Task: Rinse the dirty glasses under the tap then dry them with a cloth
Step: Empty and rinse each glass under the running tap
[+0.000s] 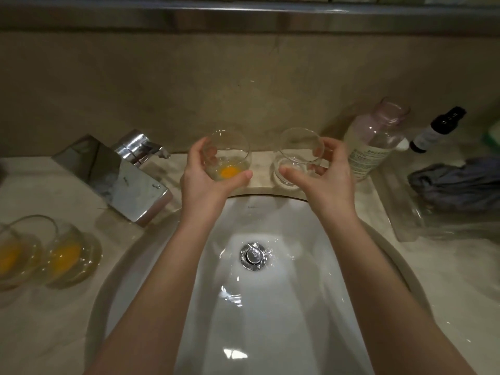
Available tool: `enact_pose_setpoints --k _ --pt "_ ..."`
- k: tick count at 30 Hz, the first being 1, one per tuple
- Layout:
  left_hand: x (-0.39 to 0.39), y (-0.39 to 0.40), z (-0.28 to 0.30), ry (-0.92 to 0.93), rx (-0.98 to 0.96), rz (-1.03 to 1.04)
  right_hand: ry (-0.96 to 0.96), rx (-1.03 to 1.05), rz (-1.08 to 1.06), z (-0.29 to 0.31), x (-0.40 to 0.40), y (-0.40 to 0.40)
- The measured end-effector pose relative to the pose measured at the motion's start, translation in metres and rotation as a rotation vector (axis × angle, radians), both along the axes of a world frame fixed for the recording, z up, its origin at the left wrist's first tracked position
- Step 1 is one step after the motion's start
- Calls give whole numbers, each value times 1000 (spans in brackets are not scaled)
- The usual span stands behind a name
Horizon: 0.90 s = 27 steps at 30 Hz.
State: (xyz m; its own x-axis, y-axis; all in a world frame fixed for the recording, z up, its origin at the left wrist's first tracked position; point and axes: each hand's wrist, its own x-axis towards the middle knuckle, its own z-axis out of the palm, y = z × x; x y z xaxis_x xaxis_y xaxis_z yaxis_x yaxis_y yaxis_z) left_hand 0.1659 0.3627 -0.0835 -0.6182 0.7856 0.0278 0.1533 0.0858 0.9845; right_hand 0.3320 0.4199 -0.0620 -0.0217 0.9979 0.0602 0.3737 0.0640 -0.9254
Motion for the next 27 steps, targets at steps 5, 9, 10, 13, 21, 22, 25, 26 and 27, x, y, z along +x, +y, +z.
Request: enact_pose_setpoints --k 5,9,10,13,21,22,25,26,27 --pt "4 -16 -2 -56 36 10 -41 101 -14 14 -1 -13" --pt "11 -43 1 -124 49 -33 101 303 45 40 -20 -31" --pt "12 -51 3 -138 48 -44 149 313 92 45 -28 -37" --pt "12 -76 8 -204 23 -52 240 244 241 52 -50 -53" --pt "4 -140 -2 -351 -64 19 304 -171 439 38 -106 -50" --pt "3 -144 -4 -360 -69 21 296 -190 468 36 -113 -50" --pt "0 -152 -7 -380 -75 36 287 -222 518 33 -132 -51" --pt "-1 -153 -8 -386 -75 40 283 -223 523 31 -137 -50" --pt "-3 -154 -8 -391 -76 44 277 -218 524 30 -141 -50"
